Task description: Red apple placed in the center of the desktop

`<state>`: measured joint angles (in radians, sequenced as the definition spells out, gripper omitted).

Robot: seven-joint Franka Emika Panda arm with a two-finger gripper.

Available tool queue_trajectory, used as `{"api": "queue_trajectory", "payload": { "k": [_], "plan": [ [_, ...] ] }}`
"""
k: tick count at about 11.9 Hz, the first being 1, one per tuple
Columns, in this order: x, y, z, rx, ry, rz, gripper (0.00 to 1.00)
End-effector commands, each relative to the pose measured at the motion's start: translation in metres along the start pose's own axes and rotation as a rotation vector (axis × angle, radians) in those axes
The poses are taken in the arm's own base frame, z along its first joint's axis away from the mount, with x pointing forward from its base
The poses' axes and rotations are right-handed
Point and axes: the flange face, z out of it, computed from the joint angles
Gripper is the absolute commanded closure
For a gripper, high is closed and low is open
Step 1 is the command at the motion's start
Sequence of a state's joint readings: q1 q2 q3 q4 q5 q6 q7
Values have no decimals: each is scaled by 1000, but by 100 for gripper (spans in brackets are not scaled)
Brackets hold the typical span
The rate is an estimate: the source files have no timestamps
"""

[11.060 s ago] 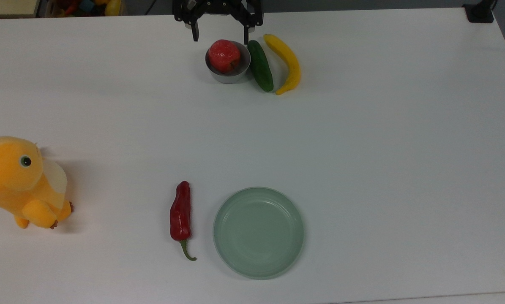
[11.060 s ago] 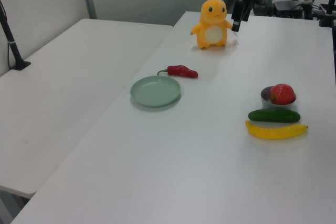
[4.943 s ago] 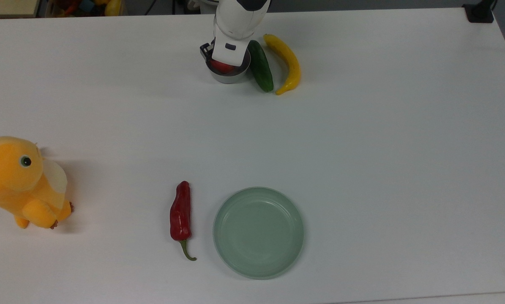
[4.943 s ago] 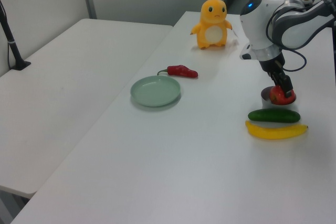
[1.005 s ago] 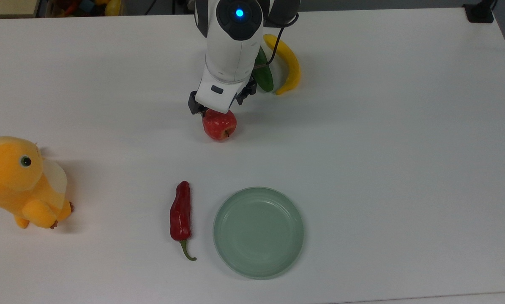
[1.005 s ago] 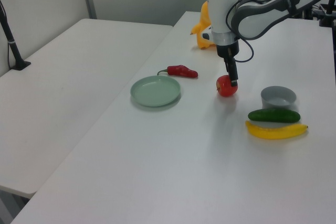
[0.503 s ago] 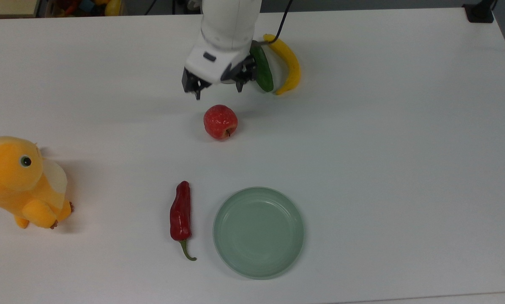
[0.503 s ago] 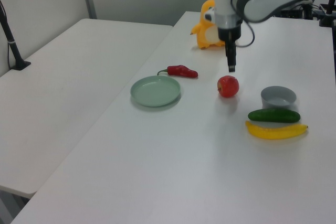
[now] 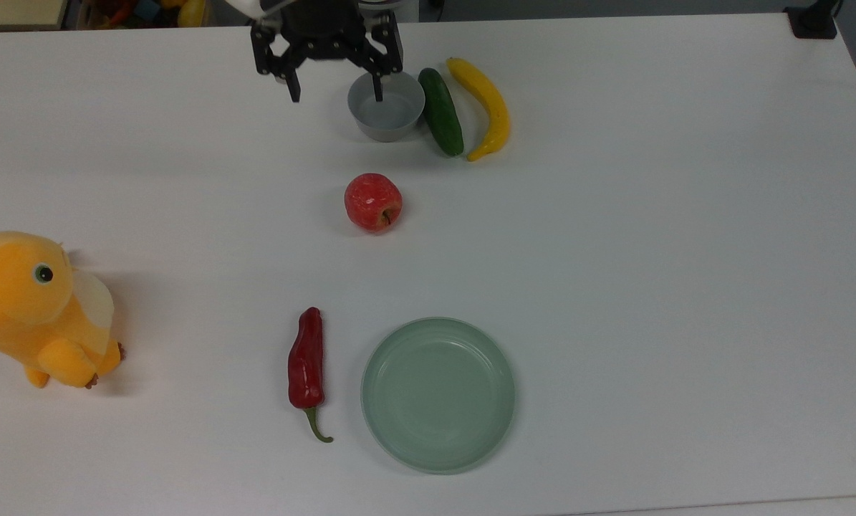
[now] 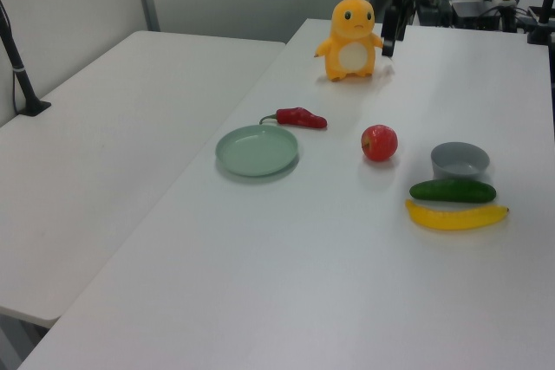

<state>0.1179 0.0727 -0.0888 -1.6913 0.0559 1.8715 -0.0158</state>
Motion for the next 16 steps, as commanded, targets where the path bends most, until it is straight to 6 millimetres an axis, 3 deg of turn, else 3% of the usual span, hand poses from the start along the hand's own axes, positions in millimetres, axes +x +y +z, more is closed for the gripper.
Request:
{"api": "queue_trajectory", "payload": {
  "k": [1, 8, 16],
  "plan": [
    [-2, -6, -21, 19, 82, 144, 0],
    [-24, -1, -37, -44, -20, 127, 0],
    [-24, 3, -38, -46, -19, 84, 0]
  ]
}}
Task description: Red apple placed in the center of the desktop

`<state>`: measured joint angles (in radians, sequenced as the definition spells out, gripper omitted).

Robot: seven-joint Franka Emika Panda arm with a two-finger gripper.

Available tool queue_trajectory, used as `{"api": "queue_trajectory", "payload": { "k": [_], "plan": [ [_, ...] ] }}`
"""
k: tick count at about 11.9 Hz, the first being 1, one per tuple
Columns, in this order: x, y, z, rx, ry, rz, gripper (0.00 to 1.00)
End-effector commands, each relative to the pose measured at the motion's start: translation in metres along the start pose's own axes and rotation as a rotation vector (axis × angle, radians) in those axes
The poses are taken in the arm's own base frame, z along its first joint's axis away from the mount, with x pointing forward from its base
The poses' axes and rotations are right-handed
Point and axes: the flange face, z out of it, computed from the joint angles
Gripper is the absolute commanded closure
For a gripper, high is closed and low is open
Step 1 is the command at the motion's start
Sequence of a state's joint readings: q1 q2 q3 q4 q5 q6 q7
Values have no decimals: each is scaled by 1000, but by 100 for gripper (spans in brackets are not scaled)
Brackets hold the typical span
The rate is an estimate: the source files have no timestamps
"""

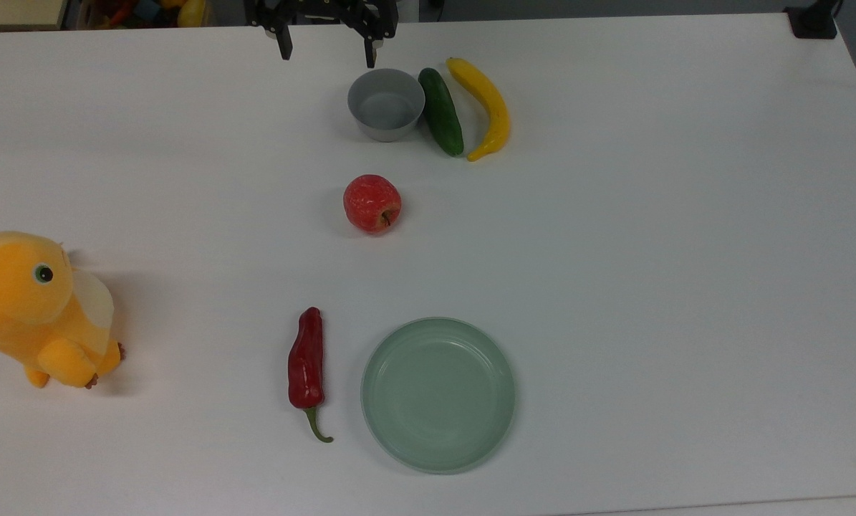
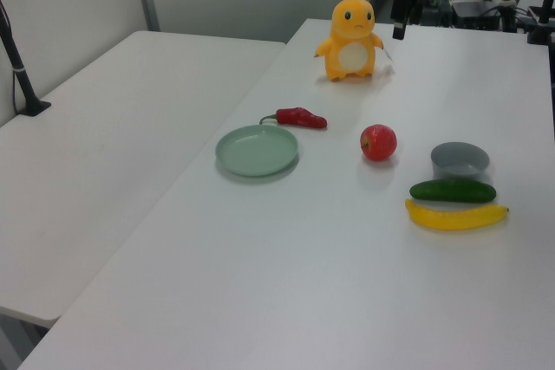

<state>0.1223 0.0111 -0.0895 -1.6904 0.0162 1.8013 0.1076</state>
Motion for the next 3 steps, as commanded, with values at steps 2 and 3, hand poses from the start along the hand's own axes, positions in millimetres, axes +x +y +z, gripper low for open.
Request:
{"api": "queue_trajectory", "payload": {
  "k": [2, 3],
  "plan": [
    [-6, 6, -5, -18, -15, -28, 0],
    [-6, 6, -5, -27, -15, -59, 0]
  ]
}}
